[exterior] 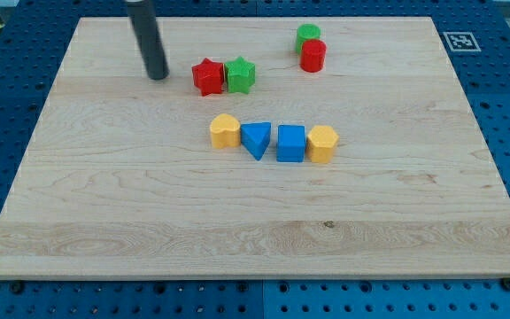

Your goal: Place the red star vertically at the bottom side of the red circle

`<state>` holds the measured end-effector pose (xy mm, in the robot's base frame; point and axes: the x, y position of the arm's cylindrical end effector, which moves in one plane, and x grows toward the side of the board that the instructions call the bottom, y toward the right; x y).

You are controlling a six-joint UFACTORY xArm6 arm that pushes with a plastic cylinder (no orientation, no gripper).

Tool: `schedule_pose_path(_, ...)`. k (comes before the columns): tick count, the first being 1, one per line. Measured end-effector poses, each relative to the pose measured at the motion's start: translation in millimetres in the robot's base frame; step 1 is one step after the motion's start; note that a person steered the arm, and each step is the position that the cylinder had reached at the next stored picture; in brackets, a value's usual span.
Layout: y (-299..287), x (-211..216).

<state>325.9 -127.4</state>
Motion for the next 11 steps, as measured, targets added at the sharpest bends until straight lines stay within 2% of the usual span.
schedule_pose_path(2, 100, 3)
schedule_pose_path(3, 83, 2)
schedule_pose_path(4, 29, 1)
schedule_pose_path(5, 9, 16)
schedule_pose_path(6, 44, 38)
schedule_pose_path(8, 159, 41)
schedule_pose_path(10, 162, 53)
schedule_pose_path(11, 124, 50)
